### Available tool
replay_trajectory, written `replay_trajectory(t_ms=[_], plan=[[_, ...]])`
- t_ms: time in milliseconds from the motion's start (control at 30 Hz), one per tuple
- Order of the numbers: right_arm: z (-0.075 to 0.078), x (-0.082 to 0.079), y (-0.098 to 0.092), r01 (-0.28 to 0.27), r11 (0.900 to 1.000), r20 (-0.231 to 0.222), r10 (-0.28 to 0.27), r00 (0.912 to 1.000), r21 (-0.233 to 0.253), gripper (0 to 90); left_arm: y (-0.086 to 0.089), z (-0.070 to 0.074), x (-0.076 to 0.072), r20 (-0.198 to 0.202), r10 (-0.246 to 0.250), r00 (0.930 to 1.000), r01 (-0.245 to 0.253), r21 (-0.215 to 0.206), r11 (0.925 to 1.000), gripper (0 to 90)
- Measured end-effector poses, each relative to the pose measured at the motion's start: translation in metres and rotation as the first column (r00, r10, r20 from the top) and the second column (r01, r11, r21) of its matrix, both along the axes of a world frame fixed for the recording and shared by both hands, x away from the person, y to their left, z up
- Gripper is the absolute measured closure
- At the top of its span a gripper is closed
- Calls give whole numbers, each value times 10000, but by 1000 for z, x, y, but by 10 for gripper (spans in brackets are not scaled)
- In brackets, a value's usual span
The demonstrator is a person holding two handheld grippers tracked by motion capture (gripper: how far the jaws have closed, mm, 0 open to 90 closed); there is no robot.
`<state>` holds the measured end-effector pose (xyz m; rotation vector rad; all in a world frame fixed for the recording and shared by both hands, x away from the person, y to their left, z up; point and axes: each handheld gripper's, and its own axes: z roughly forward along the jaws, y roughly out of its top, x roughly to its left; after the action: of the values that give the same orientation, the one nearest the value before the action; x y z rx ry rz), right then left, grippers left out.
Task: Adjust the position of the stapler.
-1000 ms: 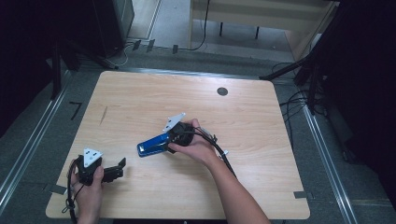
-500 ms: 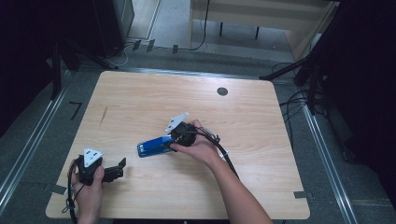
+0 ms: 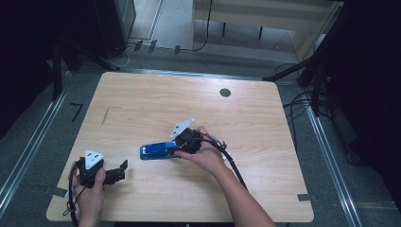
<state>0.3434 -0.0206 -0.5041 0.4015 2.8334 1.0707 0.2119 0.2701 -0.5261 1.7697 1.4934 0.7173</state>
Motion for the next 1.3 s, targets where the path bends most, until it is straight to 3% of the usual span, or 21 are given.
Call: replay_trajectory(t_ms=[633, 700, 833, 1000, 1300], plan=[[2, -37, -2, 667, 9971, 203, -660, 9976, -371, 656, 0, 0, 0, -22, 10, 10000, -10, 34, 10000, 0], [2, -47, -1, 773, 9955, 74, -770, 9970, -546, 667, 0, 0, 0, -19, 10, 10000, -10, 33, 10000, 0], [0, -58, -1, 900, 9950, -63, -903, 9959, -444, 668, 0, 0, 0, -37, 14, 10000, -14, 53, 10000, 0], [0, -58, 2, 998, 9935, -98, -1005, 9949, -544, 663, -1, 0, 0, -15, -23, 10000, 23, 65, 10000, 0], [-4, -50, 20, 966, 9953, -181, -965, 9952, 68, 643, 0, 0, 1, -72, 22, 10000, -22, 17, 10000, 0]])
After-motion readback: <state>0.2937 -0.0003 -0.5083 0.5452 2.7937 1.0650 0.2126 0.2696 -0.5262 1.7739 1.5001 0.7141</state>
